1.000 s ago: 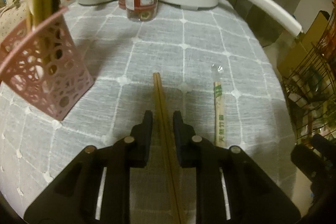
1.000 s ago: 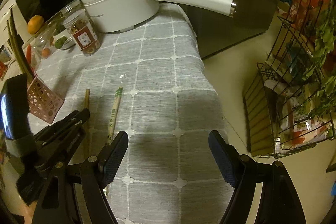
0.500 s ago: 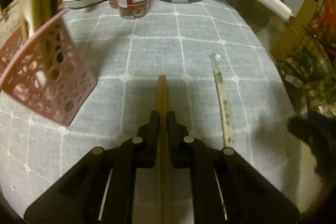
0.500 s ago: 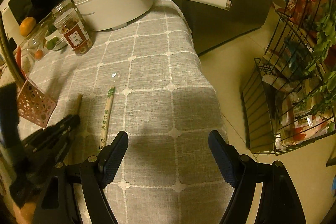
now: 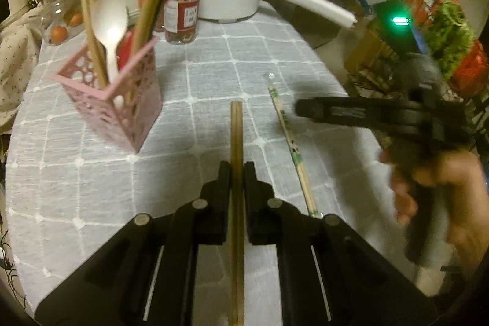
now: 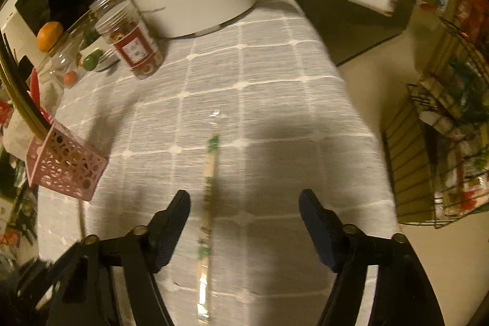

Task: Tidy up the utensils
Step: 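Grasp the loose wooden chopstick with the left tool while the right tool grasps the wrapped chopsticks, then lift the wooden chopstick and wrapped chopsticks and carry them above the basket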

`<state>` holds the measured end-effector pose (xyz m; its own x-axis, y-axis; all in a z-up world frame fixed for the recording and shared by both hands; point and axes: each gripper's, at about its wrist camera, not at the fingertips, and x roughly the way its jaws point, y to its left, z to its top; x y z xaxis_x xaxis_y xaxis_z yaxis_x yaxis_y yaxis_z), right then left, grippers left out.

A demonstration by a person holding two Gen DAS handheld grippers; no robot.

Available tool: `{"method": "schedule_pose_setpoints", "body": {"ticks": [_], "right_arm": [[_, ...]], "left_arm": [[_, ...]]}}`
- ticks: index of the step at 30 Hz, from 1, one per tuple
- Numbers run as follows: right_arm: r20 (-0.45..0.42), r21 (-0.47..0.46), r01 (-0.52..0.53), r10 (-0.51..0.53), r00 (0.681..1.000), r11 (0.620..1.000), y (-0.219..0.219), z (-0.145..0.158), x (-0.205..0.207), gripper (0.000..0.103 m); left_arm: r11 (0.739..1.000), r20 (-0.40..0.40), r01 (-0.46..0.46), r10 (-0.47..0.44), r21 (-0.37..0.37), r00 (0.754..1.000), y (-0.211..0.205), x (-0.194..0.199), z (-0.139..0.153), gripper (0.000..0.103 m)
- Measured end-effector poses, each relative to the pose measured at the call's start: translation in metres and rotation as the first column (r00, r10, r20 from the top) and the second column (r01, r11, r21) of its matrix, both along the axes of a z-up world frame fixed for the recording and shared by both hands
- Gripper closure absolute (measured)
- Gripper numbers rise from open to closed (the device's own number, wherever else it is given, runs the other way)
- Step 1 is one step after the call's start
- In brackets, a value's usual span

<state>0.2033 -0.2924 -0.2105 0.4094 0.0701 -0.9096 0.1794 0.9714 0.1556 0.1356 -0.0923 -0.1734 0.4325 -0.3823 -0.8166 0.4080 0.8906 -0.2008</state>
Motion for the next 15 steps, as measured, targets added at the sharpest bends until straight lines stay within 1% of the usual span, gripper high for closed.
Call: {"method": "schedule_pose_setpoints", "body": {"ticks": [3, 5, 9, 10, 11, 12, 14, 15], "right_arm": [[-0.010, -0.009, -0.029, 0.029, 1.000, 1.000, 0.011, -0.005, 0.010, 0.041], [-0.021, -0.023, -0.035, 0.035, 0.999, 0.999, 0.017, -0.010, 0.018, 0.050], [-0.044, -0.026, -0.021, 0.020, 0.999, 0.999, 0.021, -0.022, 0.032, 0.055], [-0.050, -0.034, -0.022, 0.020, 0.999, 0.999, 0.022, -0.025, 0.034, 0.058], [-0.060, -0.049, -0.024, 0.021, 0.998, 0.998, 0.023, -0.029, 0.037, 0.061], [-0.062, -0.070, -0.029, 0.025, 0.998, 0.997, 0.025, -0.031, 0.038, 0.061], [-0.057, -0.130, -0.051, 0.044, 0.997, 0.990, 0.030, -0.032, 0.041, 0.069], [-0.056, -0.142, -0.054, 0.046, 0.997, 0.988, 0.030, -0.032, 0.041, 0.071]], "left_arm": [[1.000, 0.005, 0.015, -0.015, -0.023, 1.000, 0.014, -0.009, 0.015, 0.093], [0.999, 0.011, 0.023, -0.023, -0.030, 1.000, 0.020, -0.013, 0.022, 0.093], [0.999, 0.017, 0.036, -0.035, -0.037, 0.999, 0.033, -0.019, 0.031, 0.093], [0.999, 0.016, 0.036, -0.035, -0.040, 0.999, 0.034, -0.019, 0.032, 0.093], [0.999, 0.018, 0.035, -0.034, -0.042, 0.999, 0.037, -0.019, 0.033, 0.093], [0.999, 0.022, 0.033, -0.032, -0.042, 0.999, 0.039, -0.020, 0.034, 0.093], [0.999, 0.037, 0.032, -0.030, -0.038, 0.999, 0.043, -0.021, 0.036, 0.093], [0.999, 0.042, 0.031, -0.029, -0.037, 0.999, 0.045, -0.020, 0.037, 0.093]]}}
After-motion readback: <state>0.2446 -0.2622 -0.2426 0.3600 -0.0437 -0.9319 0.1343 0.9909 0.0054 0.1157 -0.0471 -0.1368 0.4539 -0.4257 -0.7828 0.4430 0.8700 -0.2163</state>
